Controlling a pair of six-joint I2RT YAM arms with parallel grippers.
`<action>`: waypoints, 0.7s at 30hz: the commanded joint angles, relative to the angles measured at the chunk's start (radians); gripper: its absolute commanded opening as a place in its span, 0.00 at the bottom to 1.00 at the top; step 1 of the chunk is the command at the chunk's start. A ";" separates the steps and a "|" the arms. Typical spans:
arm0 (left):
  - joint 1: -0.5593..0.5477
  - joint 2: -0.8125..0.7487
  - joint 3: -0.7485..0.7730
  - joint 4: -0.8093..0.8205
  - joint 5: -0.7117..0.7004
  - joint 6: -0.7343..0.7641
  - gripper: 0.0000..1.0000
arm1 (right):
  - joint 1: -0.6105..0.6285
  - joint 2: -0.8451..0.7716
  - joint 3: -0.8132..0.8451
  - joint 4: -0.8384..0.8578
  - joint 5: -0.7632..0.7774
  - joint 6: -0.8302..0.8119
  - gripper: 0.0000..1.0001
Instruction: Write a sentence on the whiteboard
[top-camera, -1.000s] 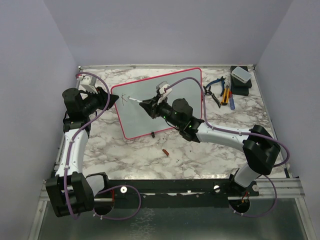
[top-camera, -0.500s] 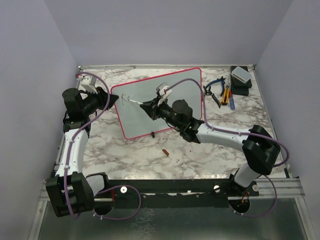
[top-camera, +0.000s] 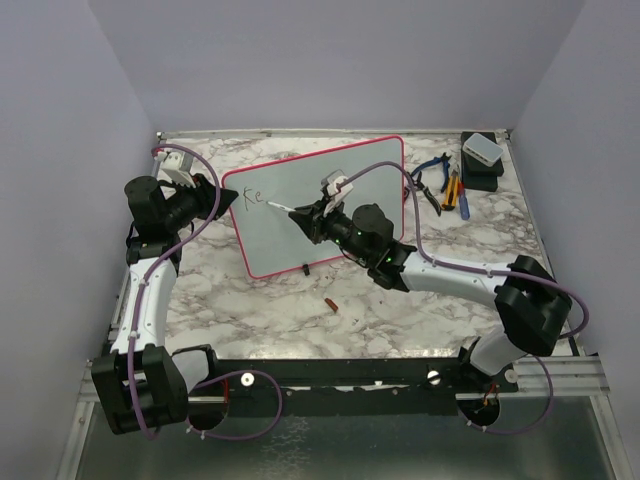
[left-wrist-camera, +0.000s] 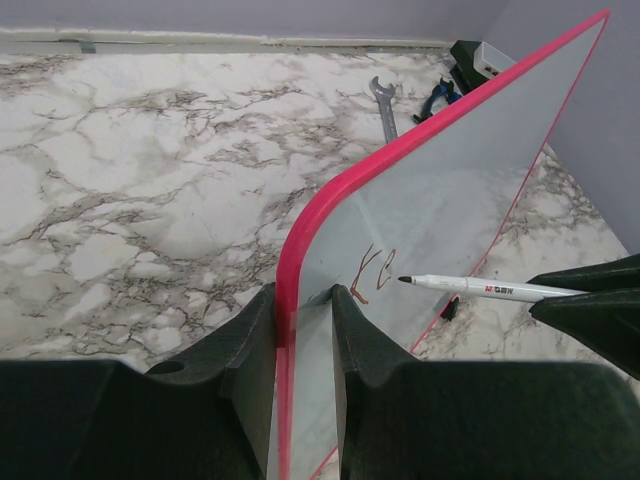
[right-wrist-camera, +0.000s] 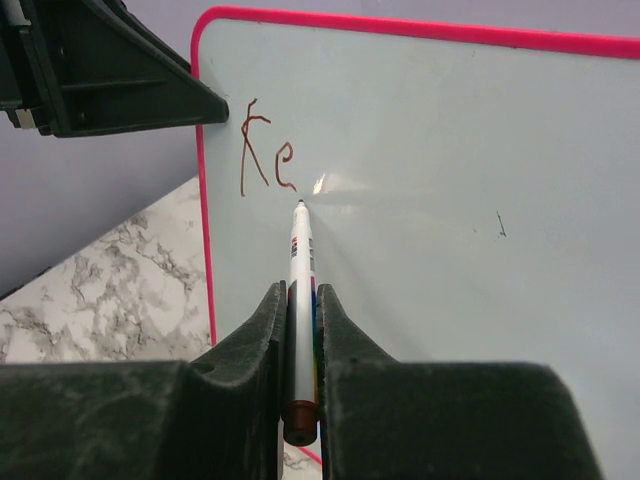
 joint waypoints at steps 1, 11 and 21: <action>0.005 -0.010 -0.015 -0.033 -0.008 0.012 0.18 | -0.006 -0.070 -0.040 0.040 -0.012 -0.013 0.01; 0.005 -0.012 -0.016 -0.033 -0.007 0.013 0.18 | -0.006 -0.042 -0.001 0.035 0.009 -0.035 0.01; 0.005 -0.014 -0.019 -0.034 -0.006 0.012 0.17 | -0.006 -0.005 0.033 0.043 0.007 -0.038 0.01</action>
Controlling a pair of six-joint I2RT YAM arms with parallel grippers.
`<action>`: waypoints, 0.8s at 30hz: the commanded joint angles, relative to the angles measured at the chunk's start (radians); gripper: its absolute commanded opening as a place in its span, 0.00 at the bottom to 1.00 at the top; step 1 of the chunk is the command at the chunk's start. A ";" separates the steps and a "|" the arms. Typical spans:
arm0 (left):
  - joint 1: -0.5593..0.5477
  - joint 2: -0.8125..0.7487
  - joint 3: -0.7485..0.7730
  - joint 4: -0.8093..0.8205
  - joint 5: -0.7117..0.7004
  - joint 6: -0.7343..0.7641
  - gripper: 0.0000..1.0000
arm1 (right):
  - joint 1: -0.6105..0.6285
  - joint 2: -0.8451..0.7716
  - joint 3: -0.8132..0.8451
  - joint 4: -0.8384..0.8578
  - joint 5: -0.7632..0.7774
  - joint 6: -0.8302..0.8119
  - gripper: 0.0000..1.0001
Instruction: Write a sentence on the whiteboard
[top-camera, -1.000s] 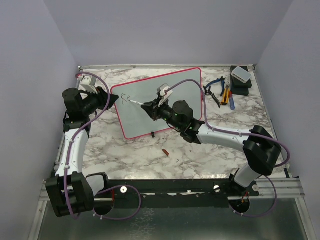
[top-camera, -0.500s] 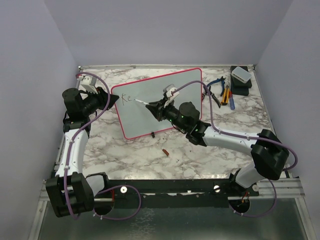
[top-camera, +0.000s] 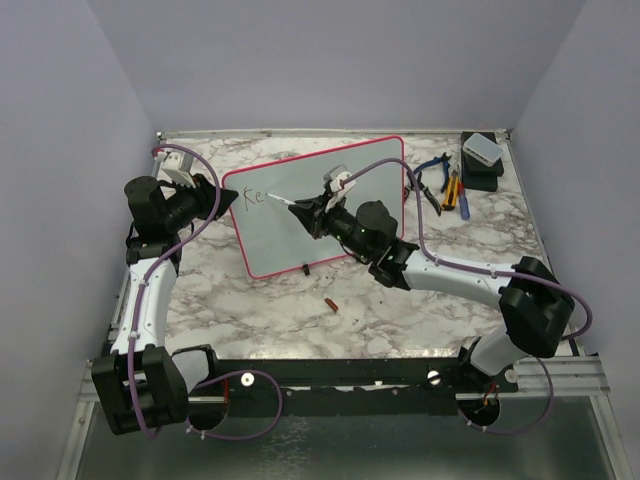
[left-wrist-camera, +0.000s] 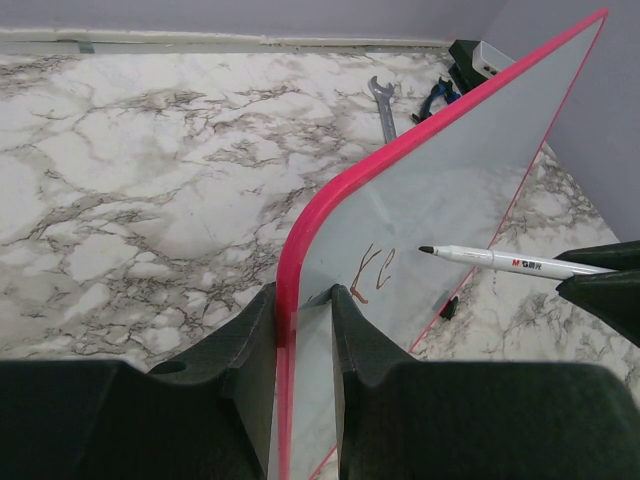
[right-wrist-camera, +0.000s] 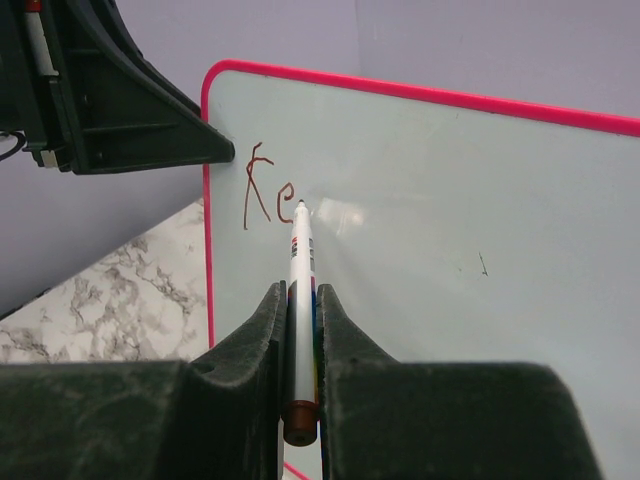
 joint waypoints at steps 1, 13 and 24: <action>0.005 -0.012 -0.019 -0.034 -0.006 0.013 0.18 | -0.004 0.033 0.039 0.028 0.010 -0.013 0.01; 0.005 -0.013 -0.018 -0.034 -0.004 0.012 0.17 | -0.004 0.044 0.036 -0.005 0.087 -0.009 0.01; 0.005 -0.013 -0.019 -0.035 -0.005 0.012 0.17 | -0.006 0.013 0.015 -0.009 0.134 -0.017 0.01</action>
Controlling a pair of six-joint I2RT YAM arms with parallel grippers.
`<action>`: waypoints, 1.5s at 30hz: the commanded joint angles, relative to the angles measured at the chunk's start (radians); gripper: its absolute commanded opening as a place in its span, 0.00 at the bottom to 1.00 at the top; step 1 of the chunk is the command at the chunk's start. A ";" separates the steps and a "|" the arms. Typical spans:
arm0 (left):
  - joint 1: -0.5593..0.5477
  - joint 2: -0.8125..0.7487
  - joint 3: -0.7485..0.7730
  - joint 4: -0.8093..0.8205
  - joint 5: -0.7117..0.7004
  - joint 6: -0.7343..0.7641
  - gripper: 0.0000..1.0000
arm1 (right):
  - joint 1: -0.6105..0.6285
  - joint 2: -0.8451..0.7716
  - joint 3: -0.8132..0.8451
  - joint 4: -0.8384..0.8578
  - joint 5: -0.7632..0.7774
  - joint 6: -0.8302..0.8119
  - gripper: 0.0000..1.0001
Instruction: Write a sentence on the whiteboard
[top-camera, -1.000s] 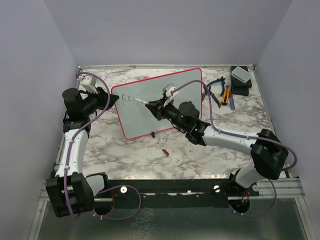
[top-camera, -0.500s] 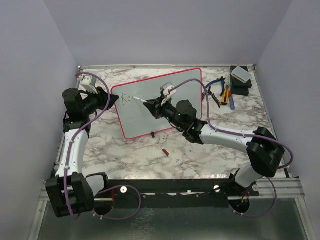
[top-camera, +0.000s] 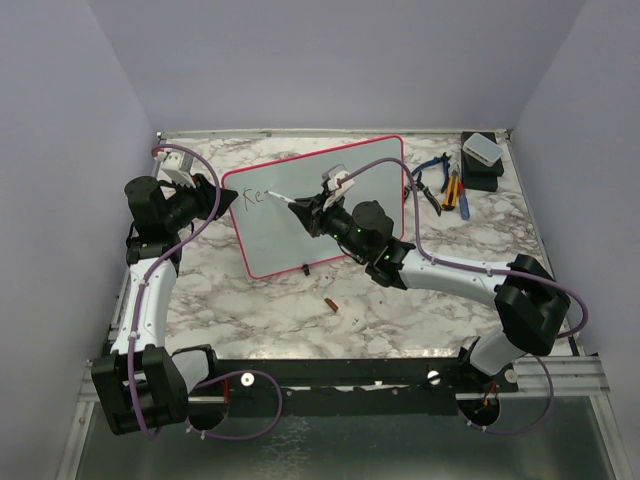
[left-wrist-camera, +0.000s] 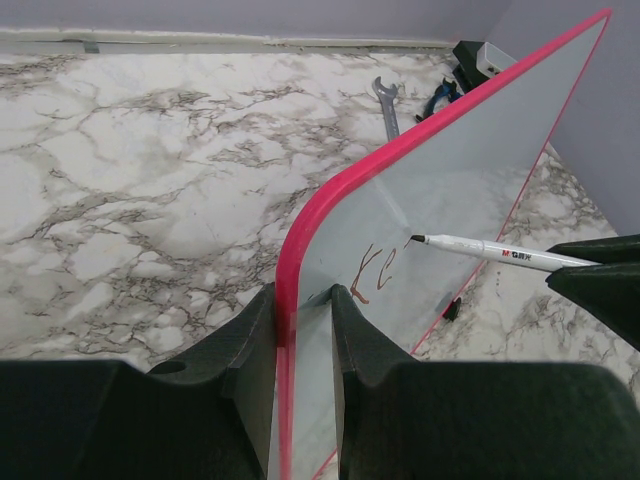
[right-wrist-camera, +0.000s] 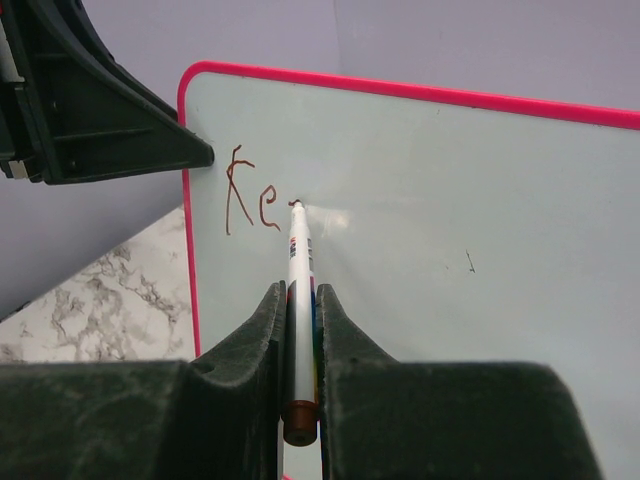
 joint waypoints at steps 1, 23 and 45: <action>0.005 -0.011 -0.020 -0.033 -0.005 0.011 0.17 | -0.005 -0.016 -0.004 -0.009 0.079 -0.017 0.01; 0.005 -0.011 -0.017 -0.033 -0.003 0.014 0.16 | -0.005 0.035 0.052 -0.019 0.005 -0.024 0.01; 0.005 -0.010 -0.015 -0.033 -0.005 0.013 0.16 | -0.004 0.026 -0.014 -0.056 -0.008 0.006 0.01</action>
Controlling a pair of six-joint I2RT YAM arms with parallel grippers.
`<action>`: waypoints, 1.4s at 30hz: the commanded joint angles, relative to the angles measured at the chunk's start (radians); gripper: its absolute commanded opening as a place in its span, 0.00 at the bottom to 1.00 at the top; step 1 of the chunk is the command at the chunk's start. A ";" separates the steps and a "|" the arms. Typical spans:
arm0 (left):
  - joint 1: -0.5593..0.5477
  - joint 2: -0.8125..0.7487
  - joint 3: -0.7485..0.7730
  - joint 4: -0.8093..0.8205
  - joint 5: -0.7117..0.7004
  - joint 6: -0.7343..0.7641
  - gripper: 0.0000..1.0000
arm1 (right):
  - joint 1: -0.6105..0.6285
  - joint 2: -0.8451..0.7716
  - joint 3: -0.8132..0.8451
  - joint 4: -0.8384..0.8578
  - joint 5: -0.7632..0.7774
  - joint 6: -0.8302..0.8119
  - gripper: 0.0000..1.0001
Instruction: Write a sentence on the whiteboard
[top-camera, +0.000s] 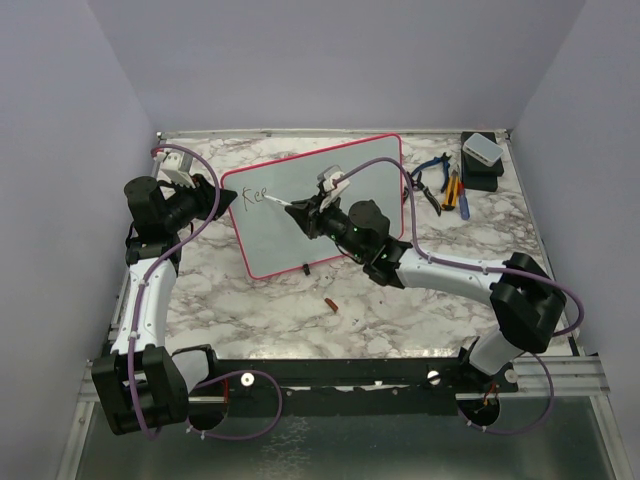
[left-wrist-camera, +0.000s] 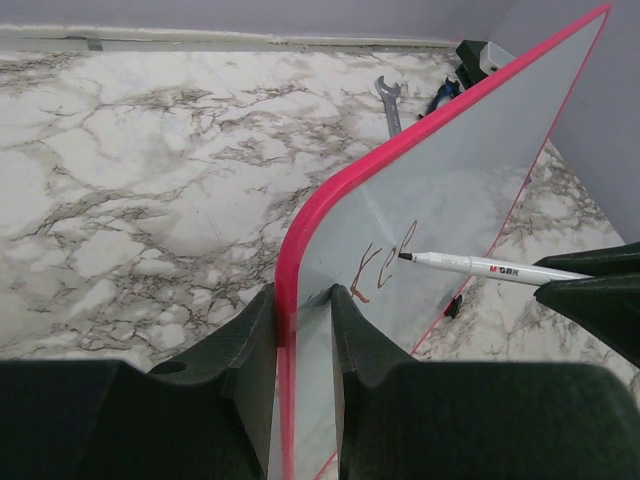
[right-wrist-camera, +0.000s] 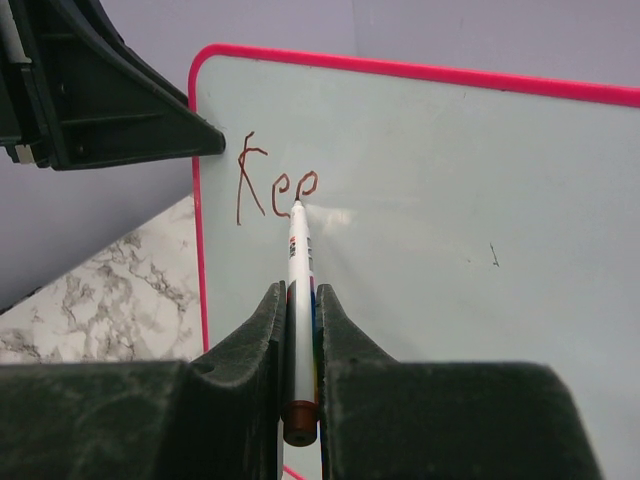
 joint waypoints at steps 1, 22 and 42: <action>0.005 -0.010 -0.016 -0.028 -0.004 0.013 0.16 | -0.004 0.000 -0.036 -0.043 0.028 0.000 0.01; 0.005 -0.011 -0.017 -0.028 -0.007 0.012 0.15 | -0.004 -0.101 -0.098 0.025 0.006 -0.020 0.01; 0.005 -0.010 -0.016 -0.030 -0.006 0.014 0.15 | -0.004 -0.039 0.013 -0.015 0.044 -0.062 0.01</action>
